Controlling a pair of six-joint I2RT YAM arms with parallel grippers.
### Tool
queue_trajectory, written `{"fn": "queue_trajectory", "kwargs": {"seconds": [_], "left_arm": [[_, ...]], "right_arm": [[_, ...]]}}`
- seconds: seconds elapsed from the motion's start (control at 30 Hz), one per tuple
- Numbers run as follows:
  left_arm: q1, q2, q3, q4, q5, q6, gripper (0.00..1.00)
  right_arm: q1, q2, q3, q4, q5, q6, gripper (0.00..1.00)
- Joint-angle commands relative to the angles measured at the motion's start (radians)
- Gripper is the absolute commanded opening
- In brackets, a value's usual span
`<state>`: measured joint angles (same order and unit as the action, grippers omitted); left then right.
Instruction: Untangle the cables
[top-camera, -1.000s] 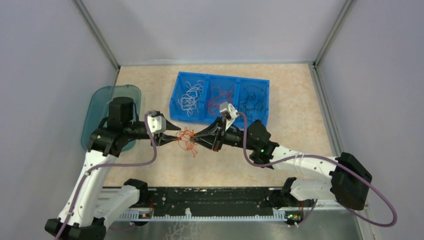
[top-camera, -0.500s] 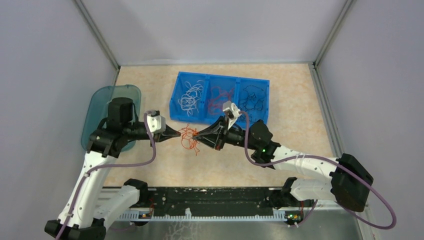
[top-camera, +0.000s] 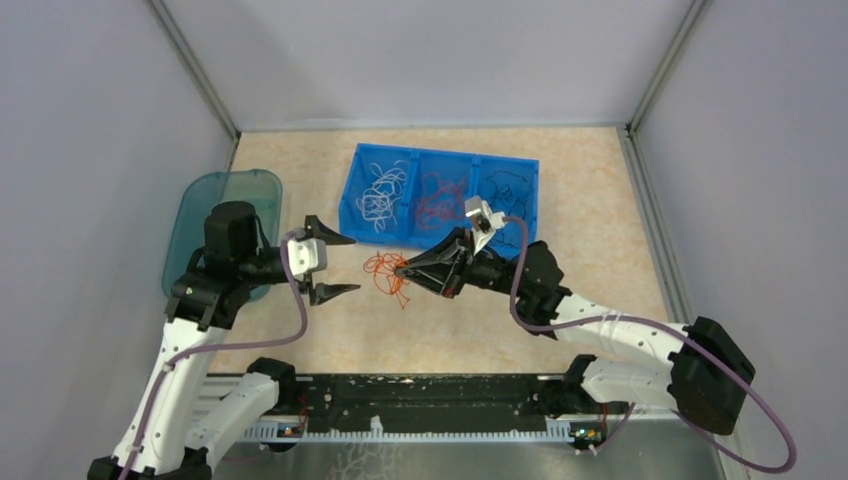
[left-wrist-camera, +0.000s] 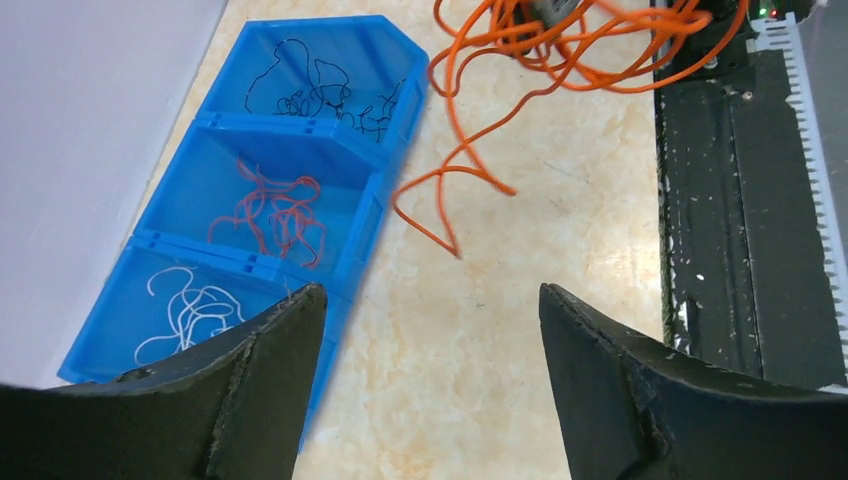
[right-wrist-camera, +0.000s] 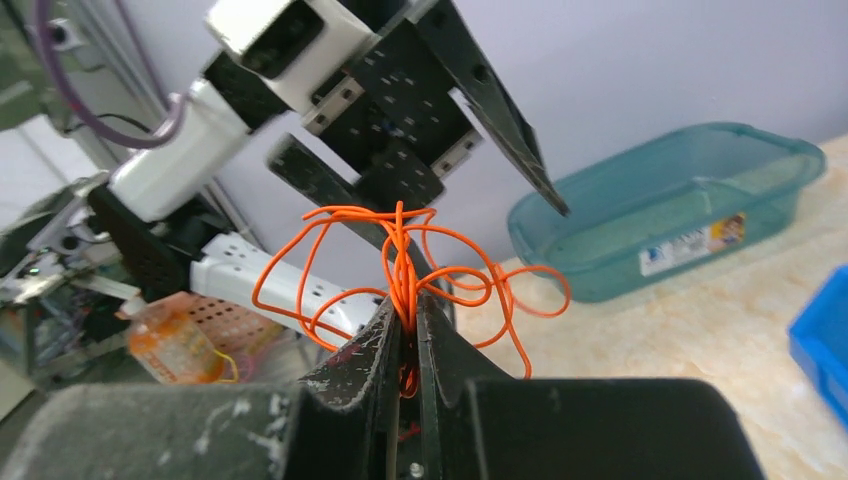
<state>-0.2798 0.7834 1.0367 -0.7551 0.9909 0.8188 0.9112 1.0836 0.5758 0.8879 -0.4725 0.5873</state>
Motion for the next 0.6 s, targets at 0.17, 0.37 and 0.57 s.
{"fn": "queue_trajectory", "kwargs": {"seconds": [0.17,0.37,0.57], "left_arm": [[-0.007,-0.011,-0.035,0.133,0.108,-0.171,0.81],[-0.024,-0.012,-0.044,0.205,0.175,-0.276,0.75],[-0.074,-0.026,-0.086,0.146,0.119,-0.227,0.66]], "right_arm": [[-0.009,0.129,0.045,0.401,-0.124,0.259,0.09],[-0.008,0.177,0.085,0.412,-0.127,0.269,0.07],[-0.006,0.194,0.103,0.421,-0.12,0.277,0.07]]}}
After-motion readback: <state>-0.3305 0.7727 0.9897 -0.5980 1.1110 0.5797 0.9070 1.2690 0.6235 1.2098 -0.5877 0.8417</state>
